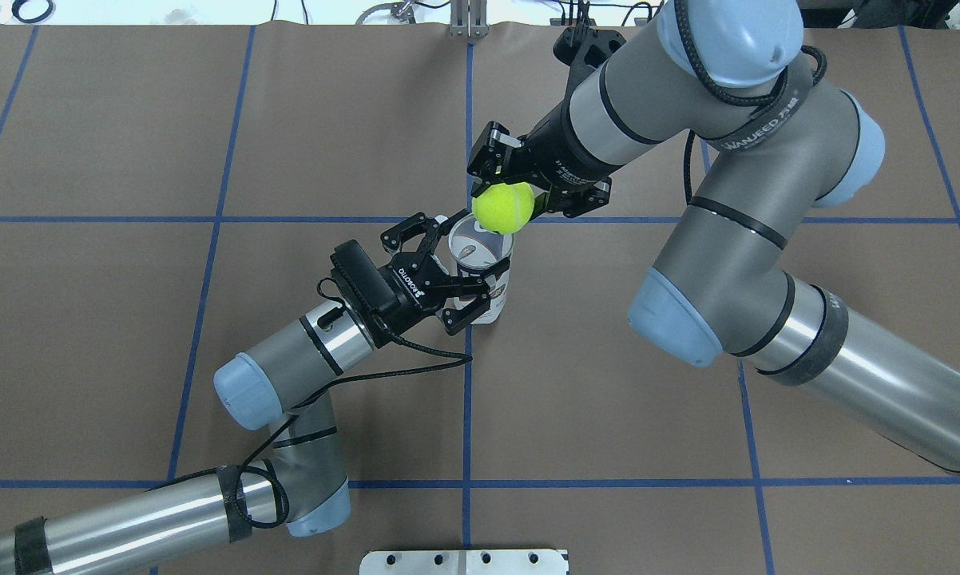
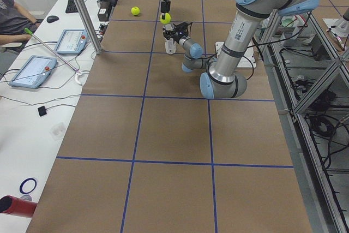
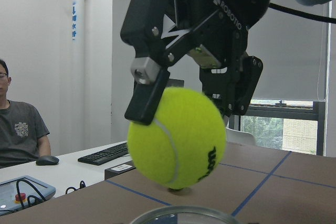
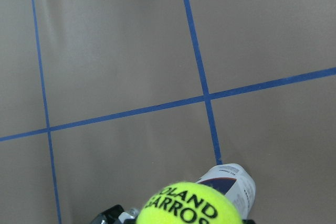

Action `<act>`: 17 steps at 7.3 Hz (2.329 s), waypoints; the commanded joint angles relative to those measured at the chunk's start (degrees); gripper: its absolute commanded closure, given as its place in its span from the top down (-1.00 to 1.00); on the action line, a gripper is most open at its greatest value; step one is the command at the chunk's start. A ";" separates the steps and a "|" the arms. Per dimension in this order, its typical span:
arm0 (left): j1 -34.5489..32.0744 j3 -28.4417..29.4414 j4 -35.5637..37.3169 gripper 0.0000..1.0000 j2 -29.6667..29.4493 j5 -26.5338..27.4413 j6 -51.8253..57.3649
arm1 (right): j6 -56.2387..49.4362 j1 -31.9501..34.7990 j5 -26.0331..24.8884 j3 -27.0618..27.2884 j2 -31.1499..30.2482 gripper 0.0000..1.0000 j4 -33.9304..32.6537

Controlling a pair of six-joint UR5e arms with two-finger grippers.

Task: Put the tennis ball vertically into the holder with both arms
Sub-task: 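Carry the ball with the right gripper over the can's opening, then open the right gripper to drop the ball into the can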

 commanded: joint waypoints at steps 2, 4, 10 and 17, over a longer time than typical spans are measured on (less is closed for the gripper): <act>0.00 0.00 0.00 0.74 0.00 0.00 0.00 | 0.84 -1.97 -2.33 0.44 0.11 -1.00 0.00; 0.00 0.00 0.00 0.82 0.00 0.00 0.00 | 0.84 -2.05 -2.33 0.45 0.11 -1.00 0.00; 0.00 0.00 0.00 0.82 0.00 0.00 0.00 | 0.75 -3.11 -3.29 0.27 0.02 0.52 0.00; 0.00 0.00 0.00 0.75 0.18 0.00 -0.09 | 0.75 -3.20 -4.62 0.62 -0.50 0.99 0.00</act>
